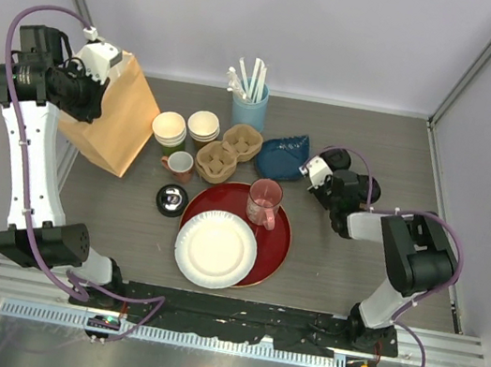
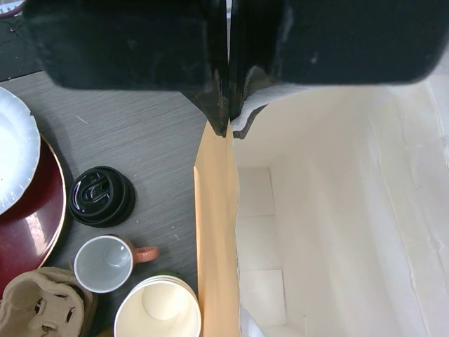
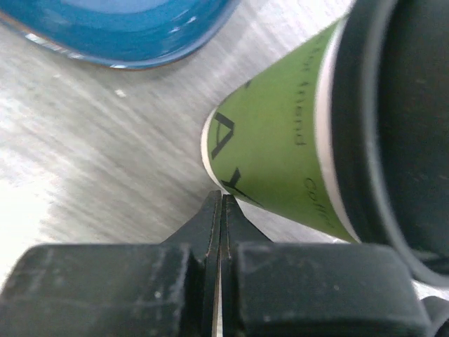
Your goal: Pack the takeout coffee
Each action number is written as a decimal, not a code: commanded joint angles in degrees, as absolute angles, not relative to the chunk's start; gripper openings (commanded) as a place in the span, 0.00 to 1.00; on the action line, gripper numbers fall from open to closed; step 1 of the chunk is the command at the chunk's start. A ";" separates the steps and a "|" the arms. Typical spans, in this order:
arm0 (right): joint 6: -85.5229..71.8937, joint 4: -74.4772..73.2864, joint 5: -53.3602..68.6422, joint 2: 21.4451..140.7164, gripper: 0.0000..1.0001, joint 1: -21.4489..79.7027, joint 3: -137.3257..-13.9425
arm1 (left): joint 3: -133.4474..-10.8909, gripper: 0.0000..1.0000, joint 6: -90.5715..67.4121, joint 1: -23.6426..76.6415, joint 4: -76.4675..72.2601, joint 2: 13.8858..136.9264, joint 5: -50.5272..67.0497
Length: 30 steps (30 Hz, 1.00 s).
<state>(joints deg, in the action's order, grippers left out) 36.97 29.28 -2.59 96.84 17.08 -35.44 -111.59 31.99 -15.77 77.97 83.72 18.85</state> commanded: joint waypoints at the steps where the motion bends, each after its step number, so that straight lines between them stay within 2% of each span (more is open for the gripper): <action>1: 39.19 32.96 -1.23 97.55 0.01 14.51 -39.55 | -114.17 0.00 32.87 -15.82 78.84 82.44 18.20; 14: 45.87 26.13 -2.38 101.43 0.01 10.72 -43.68 | -114.61 0.00 33.05 -15.91 78.93 82.71 17.93; 16: 46.23 22.52 -0.80 101.25 0.01 11.42 -45.08 | -114.52 0.00 32.87 -15.91 78.93 82.79 17.93; 23: 44.05 23.20 -2.91 99.68 0.03 18.54 -44.74 | -114.78 0.00 32.78 -15.91 78.84 83.06 18.37; 26: 34.48 25.39 -4.04 93.89 0.14 17.76 -43.51 | -114.79 0.00 33.13 -15.91 79.10 82.79 18.19; 27: 29.23 25.75 -4.30 89.52 0.28 16.97 -43.07 | -114.61 0.00 33.05 -15.91 79.19 82.71 18.19; 29: 23.85 25.49 -4.48 84.75 0.43 16.18 -41.84 | -114.52 0.00 33.13 -15.91 79.10 82.53 18.28; 30: 20.95 24.44 -5.96 81.94 0.54 15.65 -41.92 | -114.61 0.00 32.87 -15.91 79.01 82.44 18.37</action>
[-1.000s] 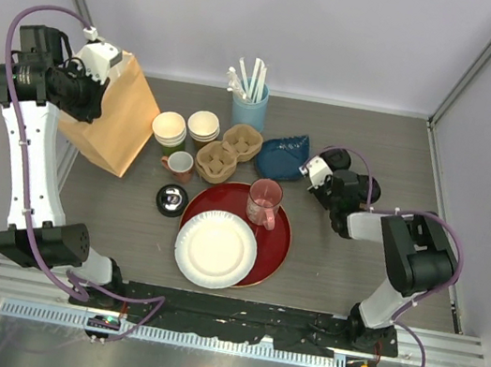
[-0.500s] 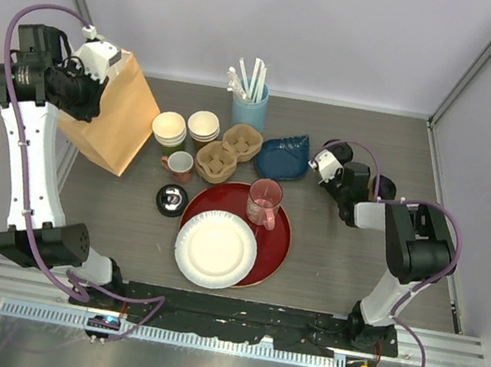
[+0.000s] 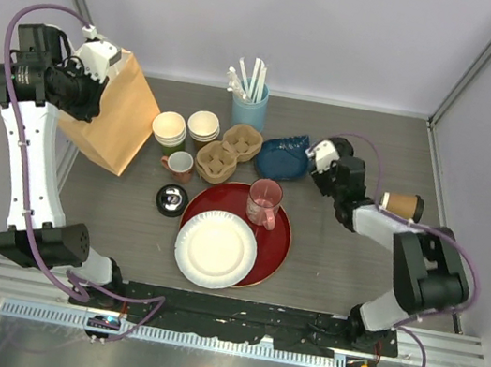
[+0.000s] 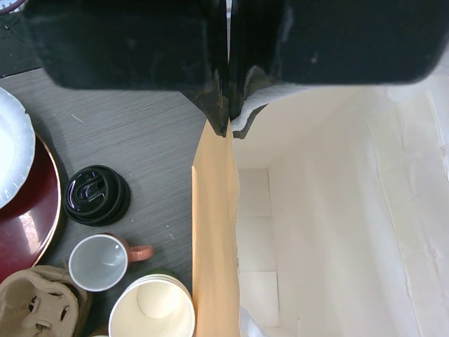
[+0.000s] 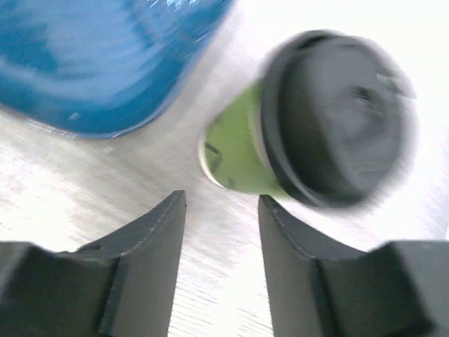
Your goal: Pack the takeout coffee
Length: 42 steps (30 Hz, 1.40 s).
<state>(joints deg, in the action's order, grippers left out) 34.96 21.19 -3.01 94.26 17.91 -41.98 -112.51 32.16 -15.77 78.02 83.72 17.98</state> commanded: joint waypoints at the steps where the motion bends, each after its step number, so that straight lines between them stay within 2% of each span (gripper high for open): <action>1: 13.61 21.30 -7.11 77.65 0.58 14.08 -42.97 | -114.44 0.00 32.70 -15.91 78.93 82.35 18.46; 3: 6.54 17.77 -8.69 74.11 0.67 10.66 -44.64 | -114.52 0.00 32.00 -15.91 78.31 82.18 18.89; 5: -5.15 12.06 -9.75 71.72 0.73 2.76 -47.89 | -114.61 0.00 31.64 -15.91 78.05 82.18 20.03; 8: -15.69 5.47 -13.35 70.93 0.78 -6.84 -50.53 | -114.52 0.00 32.08 -15.91 78.22 82.53 20.30; 12: -14.69 0.88 -17.58 71.45 0.78 -11.94 -51.24 | -113.30 0.00 33.83 -15.91 78.31 83.06 17.59; 16: -10.90 -1.30 -2.33 76.36 0.76 -20.81 -53.25 | -112.15 0.00 35.24 -15.82 78.40 84.20 15.30; 17: -11.33 -2.45 6.33 77.68 0.74 -23.61 -53.96 | -112.15 0.00 35.68 -15.91 78.40 84.46 14.94; 18: -12.73 -3.50 9.72 80.04 0.72 -28.43 -55.01 | -112.24 0.00 35.86 -16.00 78.57 84.90 14.68; 21: -14.41 -4.22 15.90 82.87 0.66 -34.34 -55.72 | -113.20 0.00 36.21 -15.91 79.36 85.52 14.94; 28: -13.97 -5.19 20.47 86.21 0.61 -36.20 -55.37 | -115.31 0.00 36.65 -15.91 80.15 87.45 17.05; 29: -14.76 -5.19 20.74 86.39 0.57 -36.91 -55.28 | -115.40 0.00 36.74 -15.91 80.16 87.54 16.96; 32: -18.45 -2.21 25.39 87.27 0.54 -39.72 -53.44 | -115.05 0.00 37.18 -15.91 80.33 87.63 17.40; 42: -18.02 -2.02 31.99 90.52 0.60 -39.90 -53.26 | -113.11 0.00 38.50 -15.91 79.28 87.19 18.10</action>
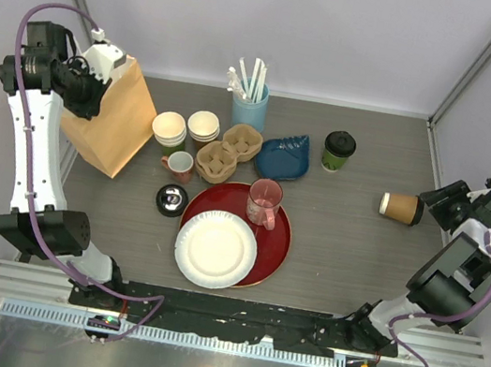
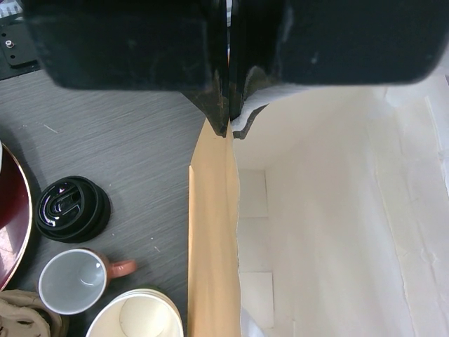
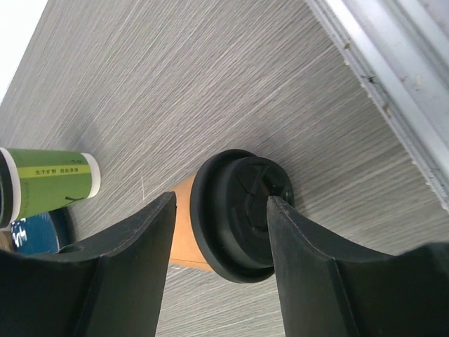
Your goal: Pack the takeout coffee
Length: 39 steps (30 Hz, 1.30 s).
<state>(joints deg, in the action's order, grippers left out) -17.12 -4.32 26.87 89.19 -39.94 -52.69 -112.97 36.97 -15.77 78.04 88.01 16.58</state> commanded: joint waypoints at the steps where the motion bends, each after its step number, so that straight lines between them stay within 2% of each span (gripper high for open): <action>1: -18.02 -2.20 32.25 90.88 0.61 -39.82 -53.26 | -113.03 0.00 38.58 -15.91 79.36 87.19 18.28; 4: -16.44 -3.51 30.16 91.67 0.66 -39.29 -53.35 | -113.12 0.00 38.67 -15.91 79.36 87.01 18.72; 9: -13.89 -6.31 26.82 92.46 0.66 -37.27 -54.57 | -113.38 0.00 39.29 -15.91 80.16 87.10 19.95; 15: -10.81 -8.69 23.56 92.72 0.56 -34.19 -55.37 | -113.64 0.00 39.64 -15.91 80.51 87.19 20.65; 27: -4.84 -14.32 13.10 90.71 0.23 -27.34 -58.01 | -113.91 0.00 40.17 -15.91 80.68 87.27 20.83; 34: -2.90 -16.52 8.35 88.86 0.10 -23.47 -59.50 | -114.17 0.00 40.08 -15.91 80.51 87.19 21.01; 39: -1.23 -18.37 3.97 87.45 0.08 -20.74 -61.26 | -114.26 0.00 40.17 -15.91 80.42 87.27 21.01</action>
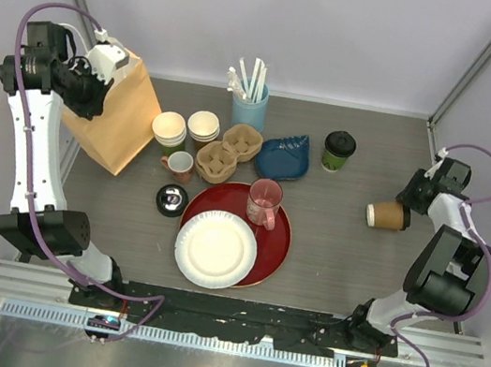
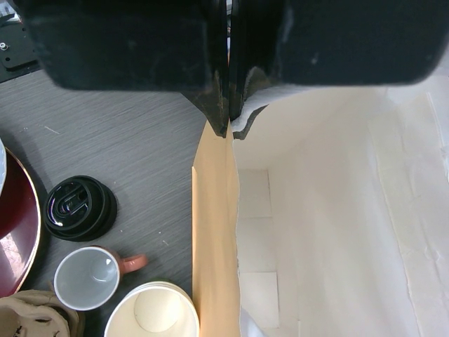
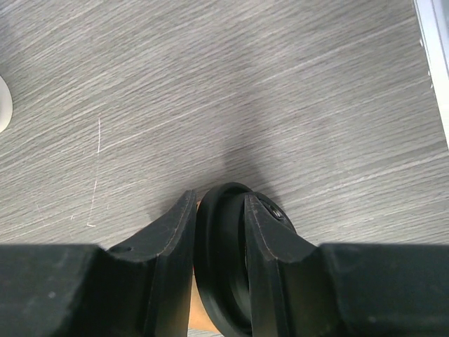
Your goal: Pack the takeout coffee
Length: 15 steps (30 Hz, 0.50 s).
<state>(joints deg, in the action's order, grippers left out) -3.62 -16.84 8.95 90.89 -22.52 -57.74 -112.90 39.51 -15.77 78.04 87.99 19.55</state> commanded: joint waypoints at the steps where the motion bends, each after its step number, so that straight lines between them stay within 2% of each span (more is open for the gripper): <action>1: -0.71 -18.72 3.26 86.84 0.08 -19.79 -61.52 | -114.26 0.00 40.17 -15.91 80.51 87.36 21.09; 3: -0.18 -19.16 0.89 85.96 0.07 -18.46 -62.49 | -114.26 0.00 40.17 -15.91 80.51 87.36 21.01; 9: 6.84 -16.62 -16.15 83.32 0.05 -9.59 -64.34 | -114.26 0.00 39.99 -15.91 80.33 87.36 21.18; 15: 24.64 1.63 -38.56 85.42 0.03 3.04 -60.30 | -114.17 0.00 39.90 -16.00 80.33 87.19 21.01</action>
